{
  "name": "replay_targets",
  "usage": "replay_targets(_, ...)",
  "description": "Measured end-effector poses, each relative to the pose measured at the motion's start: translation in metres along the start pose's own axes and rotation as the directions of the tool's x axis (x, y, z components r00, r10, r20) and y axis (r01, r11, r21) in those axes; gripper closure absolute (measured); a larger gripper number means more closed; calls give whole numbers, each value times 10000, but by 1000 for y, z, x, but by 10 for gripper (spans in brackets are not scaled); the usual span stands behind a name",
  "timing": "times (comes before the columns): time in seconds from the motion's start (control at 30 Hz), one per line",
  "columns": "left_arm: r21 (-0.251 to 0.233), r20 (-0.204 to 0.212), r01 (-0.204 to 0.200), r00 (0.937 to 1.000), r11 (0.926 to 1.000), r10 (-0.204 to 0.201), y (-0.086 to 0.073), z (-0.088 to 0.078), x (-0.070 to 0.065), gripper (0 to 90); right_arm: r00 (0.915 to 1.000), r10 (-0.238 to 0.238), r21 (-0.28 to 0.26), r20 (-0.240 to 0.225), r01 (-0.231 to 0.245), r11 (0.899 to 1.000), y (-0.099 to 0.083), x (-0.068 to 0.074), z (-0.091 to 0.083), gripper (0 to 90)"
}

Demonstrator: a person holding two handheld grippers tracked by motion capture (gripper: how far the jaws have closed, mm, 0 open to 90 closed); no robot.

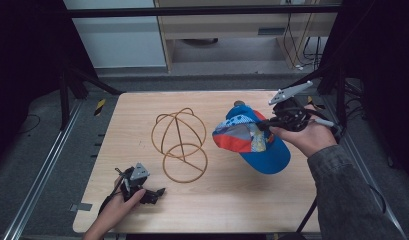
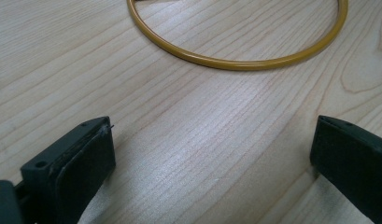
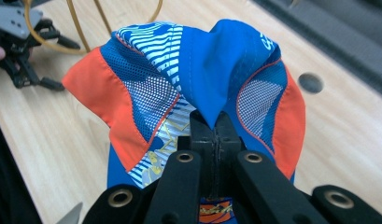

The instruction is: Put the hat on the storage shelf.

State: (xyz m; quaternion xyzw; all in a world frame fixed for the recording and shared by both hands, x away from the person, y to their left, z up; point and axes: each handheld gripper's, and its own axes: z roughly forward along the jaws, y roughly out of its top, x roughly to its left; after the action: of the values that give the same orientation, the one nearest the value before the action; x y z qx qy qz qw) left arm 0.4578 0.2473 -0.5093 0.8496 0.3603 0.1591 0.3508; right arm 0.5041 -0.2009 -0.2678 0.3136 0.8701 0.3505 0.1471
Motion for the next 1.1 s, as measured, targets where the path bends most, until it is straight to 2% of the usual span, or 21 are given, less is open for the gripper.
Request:
replay_targets(0.03,1,1,1,10000,10000,-1,0,0,0,0,10000,0,0,0,0,10000,0,0,0,899)
replay_targets(0.13,2,-1,1,10000,10000,-1,0,0,0,0,9998,-118,-432,171,125,9990,13,2,-13,899)
replay_targets(0.2,4,-1,-1,10000,10000,1,0,0,0,0,9997,-158,-469,187,166,9988,15,3,-15,899)
replay_targets(0.53,25,16,-20,10000,10000,20,0,0,0,0,9962,-681,-1059,542,735,9917,56,11,-40,900)
replay_targets(0.8,23,26,-31,10000,10000,31,0,0,0,0,9945,-918,-1611,504,988,9820,75,23,-38,900)
replay_targets(0.93,24,31,-37,10000,10000,37,0,0,0,0,9947,-989,-1999,296,1029,9744,86,32,-29,900)
replay_targets(1.1,22,13,-49,10000,10000,49,0,0,0,0,9914,-1300,-2275,168,1304,9650,106,45,-15,899)
